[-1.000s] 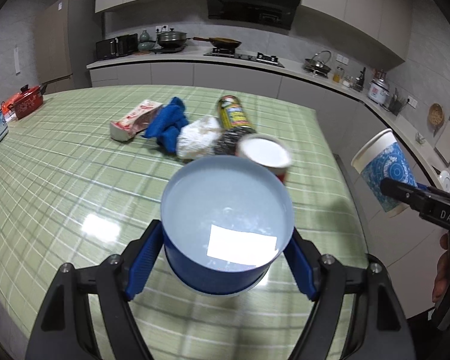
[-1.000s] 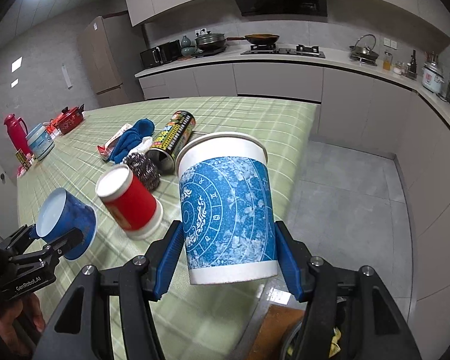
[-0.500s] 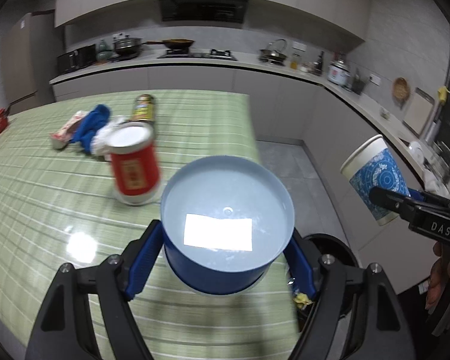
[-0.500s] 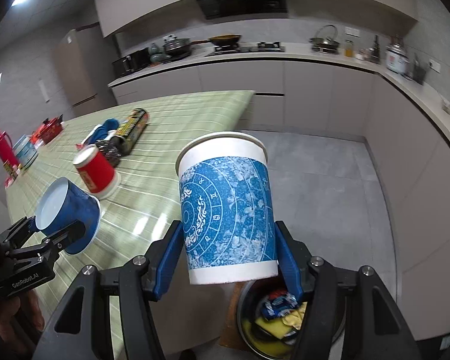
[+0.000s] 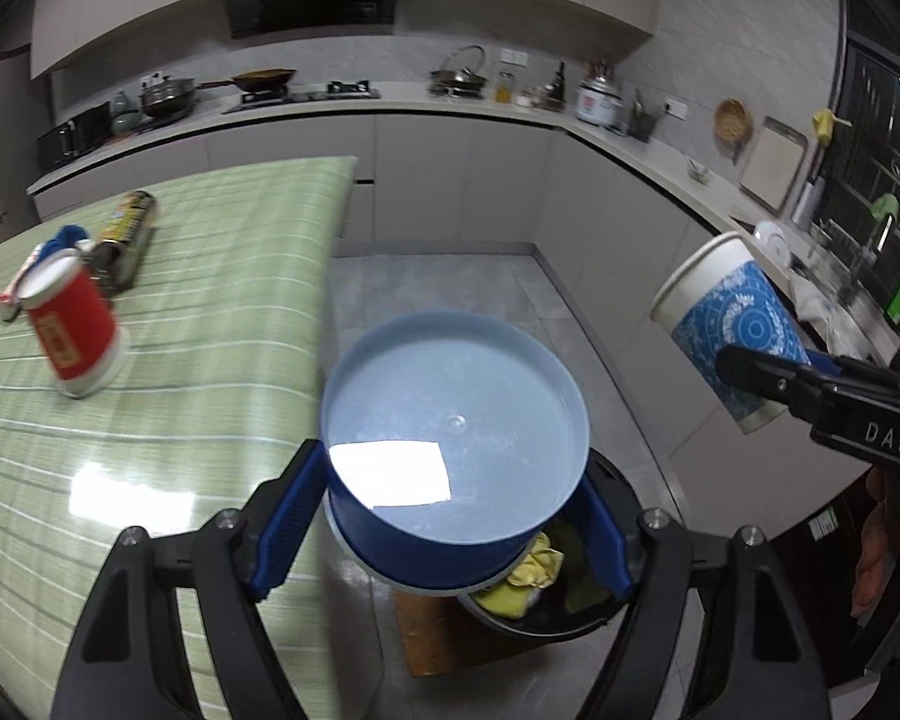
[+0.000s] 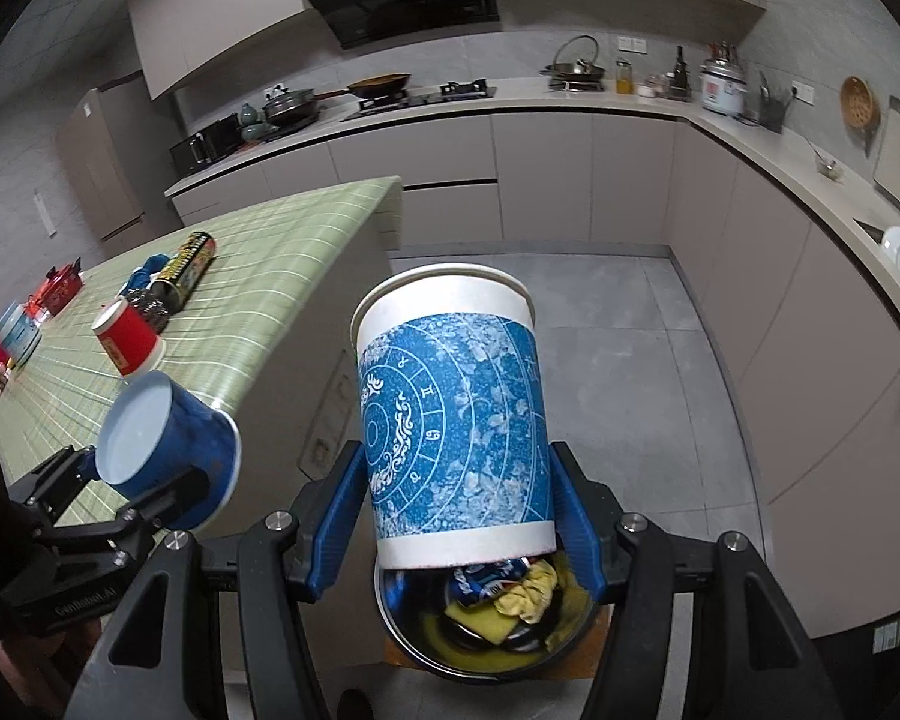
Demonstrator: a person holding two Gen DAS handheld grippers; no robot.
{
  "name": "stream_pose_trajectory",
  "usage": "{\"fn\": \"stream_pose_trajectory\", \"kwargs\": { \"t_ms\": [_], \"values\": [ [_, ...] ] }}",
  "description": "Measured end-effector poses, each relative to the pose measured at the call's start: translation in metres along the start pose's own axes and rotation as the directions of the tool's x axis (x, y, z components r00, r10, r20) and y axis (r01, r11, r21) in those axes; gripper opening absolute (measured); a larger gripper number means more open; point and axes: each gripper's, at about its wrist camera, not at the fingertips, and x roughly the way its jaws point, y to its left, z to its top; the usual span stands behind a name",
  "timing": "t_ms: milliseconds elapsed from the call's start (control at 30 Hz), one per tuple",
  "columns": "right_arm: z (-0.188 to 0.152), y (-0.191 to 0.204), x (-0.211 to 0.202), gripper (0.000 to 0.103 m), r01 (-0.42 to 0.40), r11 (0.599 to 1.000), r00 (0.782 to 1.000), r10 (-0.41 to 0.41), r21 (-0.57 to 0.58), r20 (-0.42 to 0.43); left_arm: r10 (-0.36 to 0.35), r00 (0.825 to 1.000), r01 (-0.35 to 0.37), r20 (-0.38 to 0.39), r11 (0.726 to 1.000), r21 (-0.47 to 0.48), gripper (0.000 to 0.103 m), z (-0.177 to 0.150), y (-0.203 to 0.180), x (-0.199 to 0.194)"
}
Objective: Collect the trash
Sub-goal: 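Carry the blue cup and patterned cup with both tools over the black bin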
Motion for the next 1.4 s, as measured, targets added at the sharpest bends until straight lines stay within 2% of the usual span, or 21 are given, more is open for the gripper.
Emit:
{"fn": "stream_pose_trajectory", "kwargs": {
  "t_ms": [300, 700, 1067, 1400],
  "values": [
    [-0.017, -0.038, 0.002, 0.062, 0.019, 1.000, 0.999, -0.018, 0.025, -0.032, -0.033, 0.999, 0.034, -0.042, 0.999, 0.022, 0.079, -0.012, -0.045, 0.022],
    [-0.027, -0.064, 0.015, 0.062, 0.024, 0.999, 0.998, -0.022, 0.039, -0.067, -0.035, 0.995, 0.038, -0.093, 0.999, 0.034, 0.079, -0.026, -0.069, 0.048],
    [-0.057, -0.062, 0.075, 0.062, -0.002, 0.999, 0.984, 0.008, 0.033, -0.179, -0.005, 0.981, 0.003, -0.193, 1.000, -0.015, 0.079, -0.059, -0.067, 0.090],
    [-0.082, -0.061, 0.128, 0.062, -0.022, 0.999, 0.959, 0.031, 0.036, -0.283, 0.017, 0.966, -0.036, -0.259, 0.997, -0.072, 0.079, -0.083, -0.062, 0.118]
  ]
}}
